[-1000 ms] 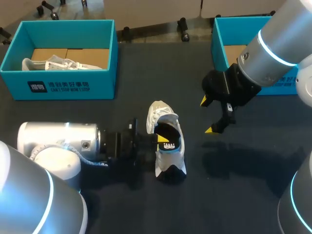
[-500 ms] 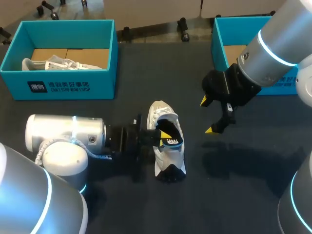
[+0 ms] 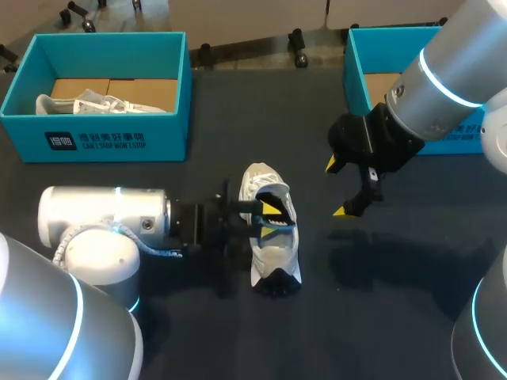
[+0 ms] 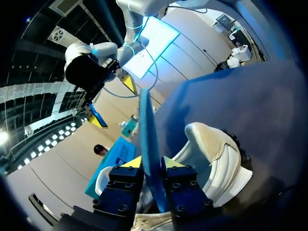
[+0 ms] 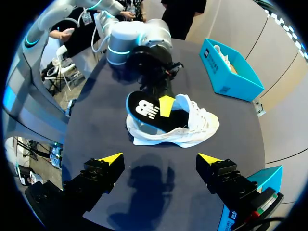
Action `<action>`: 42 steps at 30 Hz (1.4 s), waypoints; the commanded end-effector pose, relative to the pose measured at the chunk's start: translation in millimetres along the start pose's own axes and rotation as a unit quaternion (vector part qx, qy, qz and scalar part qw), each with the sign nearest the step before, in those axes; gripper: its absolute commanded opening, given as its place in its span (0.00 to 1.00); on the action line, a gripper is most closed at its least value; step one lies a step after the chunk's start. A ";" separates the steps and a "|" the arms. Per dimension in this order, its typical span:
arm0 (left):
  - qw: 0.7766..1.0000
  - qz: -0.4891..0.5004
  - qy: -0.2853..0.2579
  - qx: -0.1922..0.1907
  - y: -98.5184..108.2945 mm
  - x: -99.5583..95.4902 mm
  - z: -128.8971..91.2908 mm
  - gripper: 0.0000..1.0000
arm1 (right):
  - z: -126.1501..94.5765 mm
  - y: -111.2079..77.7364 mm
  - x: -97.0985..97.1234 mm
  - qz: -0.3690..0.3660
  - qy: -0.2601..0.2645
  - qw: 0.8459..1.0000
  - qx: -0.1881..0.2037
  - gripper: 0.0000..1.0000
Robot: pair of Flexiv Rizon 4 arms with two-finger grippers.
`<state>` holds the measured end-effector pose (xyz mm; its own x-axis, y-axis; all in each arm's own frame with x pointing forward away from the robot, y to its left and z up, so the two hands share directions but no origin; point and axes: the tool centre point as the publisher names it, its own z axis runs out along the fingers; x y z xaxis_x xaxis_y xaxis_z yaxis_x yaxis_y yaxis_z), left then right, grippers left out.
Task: Take the shoe out of the shoebox, open the shoe tongue, remove and reinsert the insole, then place the shoe into the shoebox
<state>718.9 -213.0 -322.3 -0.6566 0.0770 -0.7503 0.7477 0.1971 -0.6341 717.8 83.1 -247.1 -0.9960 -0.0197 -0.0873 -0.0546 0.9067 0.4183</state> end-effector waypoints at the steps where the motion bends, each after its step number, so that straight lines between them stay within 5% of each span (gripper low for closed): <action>1: 1.000 0.001 -0.006 0.000 -10.9 4.7 -12.8 0.14 | 1.4 0.0 -0.3 -0.001 0.000 1.000 0.000 1.00; 6: 1.000 -0.002 -0.003 0.001 -14.1 11.4 -13.8 0.00 | 1.4 0.0 -0.3 -0.001 0.000 1.000 0.000 1.00; 34: 0.997 0.068 0.036 0.010 27.6 19.6 5.7 0.00 | 1.4 0.0 -0.3 -0.001 0.000 1.000 0.000 1.00; 35: 0.997 0.068 0.036 0.010 26.8 19.3 5.6 0.07 | 1.4 0.0 -0.3 -0.001 0.000 1.000 0.000 1.00; 38: 0.997 0.064 0.030 0.011 19.1 17.5 3.9 0.49 | 1.4 0.0 -0.3 -0.001 0.000 1.000 0.000 1.00; 42: 0.998 0.056 0.018 0.016 9.7 12.9 0.2 0.48 | 1.4 0.0 -0.3 -0.001 0.000 1.000 0.000 1.00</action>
<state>722.7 -213.3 -340.8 -0.5702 0.1431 -0.8089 0.8204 0.1501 -0.5517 717.8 83.1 -247.1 -0.9960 -0.0197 -0.0873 -0.0546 0.9067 0.4183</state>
